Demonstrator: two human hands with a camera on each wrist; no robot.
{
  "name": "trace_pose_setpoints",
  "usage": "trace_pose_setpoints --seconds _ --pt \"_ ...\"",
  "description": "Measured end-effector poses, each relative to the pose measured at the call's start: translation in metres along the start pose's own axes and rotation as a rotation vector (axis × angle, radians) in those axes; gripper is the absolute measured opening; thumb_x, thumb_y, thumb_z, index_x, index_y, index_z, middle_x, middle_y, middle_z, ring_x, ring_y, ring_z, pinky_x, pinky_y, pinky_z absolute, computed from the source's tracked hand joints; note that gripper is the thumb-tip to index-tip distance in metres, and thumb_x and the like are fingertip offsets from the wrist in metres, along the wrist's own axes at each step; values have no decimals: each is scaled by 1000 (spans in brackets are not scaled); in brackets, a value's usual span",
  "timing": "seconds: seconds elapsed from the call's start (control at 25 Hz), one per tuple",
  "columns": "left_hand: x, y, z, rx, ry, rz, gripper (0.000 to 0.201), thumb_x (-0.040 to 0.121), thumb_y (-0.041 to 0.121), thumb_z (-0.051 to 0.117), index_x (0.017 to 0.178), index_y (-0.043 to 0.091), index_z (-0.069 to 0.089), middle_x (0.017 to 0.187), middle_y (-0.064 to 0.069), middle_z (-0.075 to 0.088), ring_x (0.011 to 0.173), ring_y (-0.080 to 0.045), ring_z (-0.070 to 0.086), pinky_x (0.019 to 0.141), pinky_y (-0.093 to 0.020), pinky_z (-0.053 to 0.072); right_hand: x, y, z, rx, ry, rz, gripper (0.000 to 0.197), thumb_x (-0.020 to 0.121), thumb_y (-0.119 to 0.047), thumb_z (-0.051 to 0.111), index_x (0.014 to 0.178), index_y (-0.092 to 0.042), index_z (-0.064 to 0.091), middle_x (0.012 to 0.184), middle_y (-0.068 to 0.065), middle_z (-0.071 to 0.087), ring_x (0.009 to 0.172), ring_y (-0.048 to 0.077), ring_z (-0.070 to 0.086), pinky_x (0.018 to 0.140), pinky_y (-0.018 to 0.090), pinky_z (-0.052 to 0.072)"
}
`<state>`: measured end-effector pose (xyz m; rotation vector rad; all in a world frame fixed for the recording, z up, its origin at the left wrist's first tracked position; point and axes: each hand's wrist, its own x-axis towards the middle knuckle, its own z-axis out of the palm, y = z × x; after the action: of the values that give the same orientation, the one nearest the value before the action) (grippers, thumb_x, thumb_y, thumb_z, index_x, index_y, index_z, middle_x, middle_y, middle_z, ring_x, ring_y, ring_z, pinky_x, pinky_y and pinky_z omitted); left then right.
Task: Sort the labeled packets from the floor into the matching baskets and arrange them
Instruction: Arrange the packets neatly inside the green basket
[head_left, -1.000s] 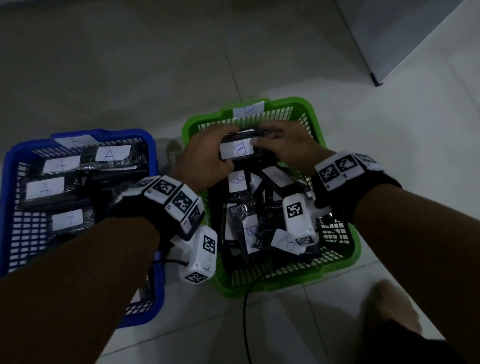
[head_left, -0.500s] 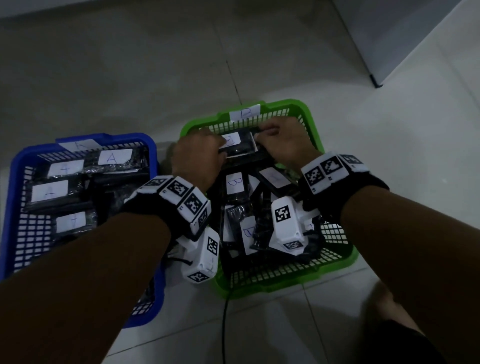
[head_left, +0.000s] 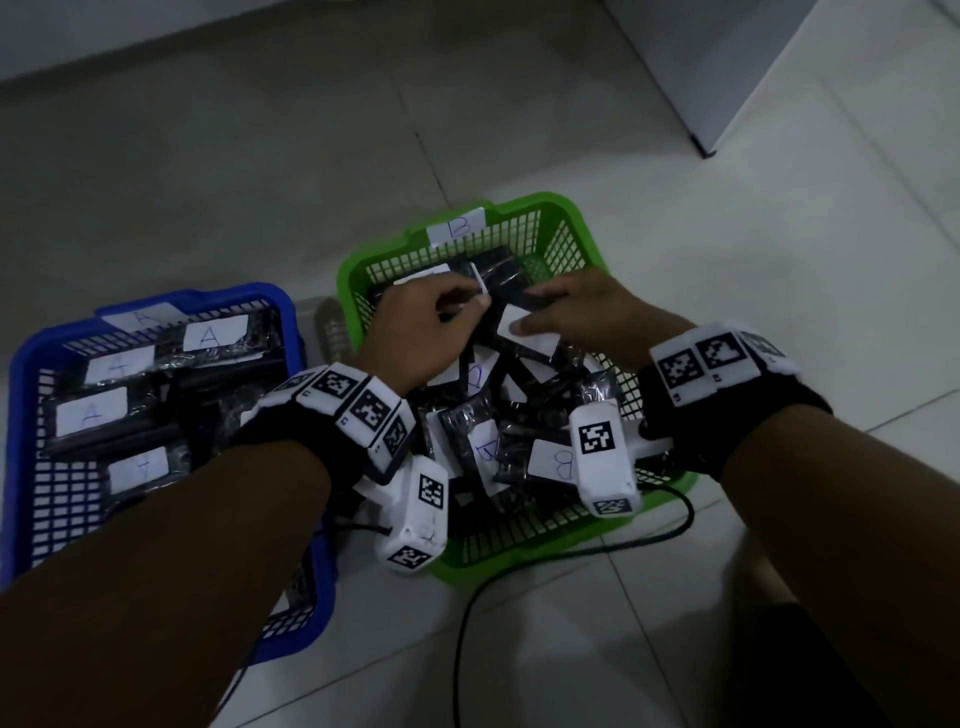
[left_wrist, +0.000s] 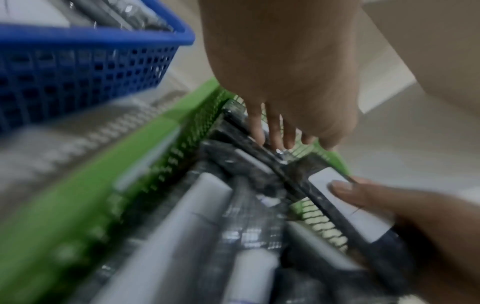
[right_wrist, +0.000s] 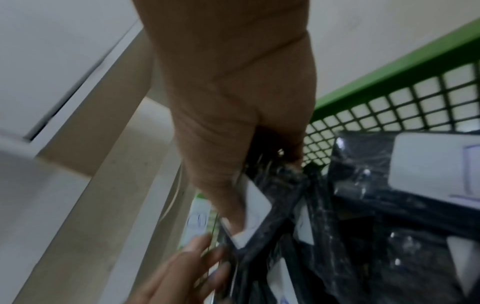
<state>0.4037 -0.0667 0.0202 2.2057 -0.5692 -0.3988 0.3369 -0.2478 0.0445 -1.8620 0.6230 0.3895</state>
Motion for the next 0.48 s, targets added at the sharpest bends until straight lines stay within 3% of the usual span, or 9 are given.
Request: trace_pose_setpoints --seconds 0.04,0.12,0.2,0.32,0.4,0.48 --pt "1 5 1 -100 6 -68 23 89 37 67 107 23 72 97 9 71 90 -4 66 85 -23 54 -4 -1 -4 92 17 -14 27 77 -7 79 103 -12 73 80 -1 70 57 6 62 49 15 48" --pt "4 13 2 -307 -32 -203 20 86 31 72 102 20 72 96 2 72 90 -12 70 81 -27 57 -11 -3 -10 214 -8 -51 32 78 -6 77 109 -12 72 86 -2 73 62 1 66 54 13 49" --pt "8 20 0 -488 -55 -309 23 85 20 74 105 11 70 96 -10 74 86 -21 73 76 -32 61 -8 -3 -14 306 23 -48 35 78 -8 77 112 -12 71 95 3 75 78 11 71 67 21 55" --pt "10 24 -6 -693 27 -432 25 86 13 72 109 2 66 97 -16 73 79 -22 73 72 -28 61 -5 0 -14 467 193 -36 37 79 -6 76 115 -8 67 100 12 70 80 20 69 70 32 59" --pt "11 24 -8 -781 69 -480 23 88 12 70 107 1 65 99 -17 73 78 -20 71 70 -25 60 -4 1 -10 509 265 -50 40 81 -2 73 120 -6 61 97 13 68 86 23 70 74 37 61" --pt "9 22 -9 -693 108 -467 19 88 17 70 103 6 67 100 -12 73 84 -18 72 72 -23 59 1 0 -5 523 360 -67 40 83 -1 71 121 -7 59 95 11 68 89 24 70 77 39 61"
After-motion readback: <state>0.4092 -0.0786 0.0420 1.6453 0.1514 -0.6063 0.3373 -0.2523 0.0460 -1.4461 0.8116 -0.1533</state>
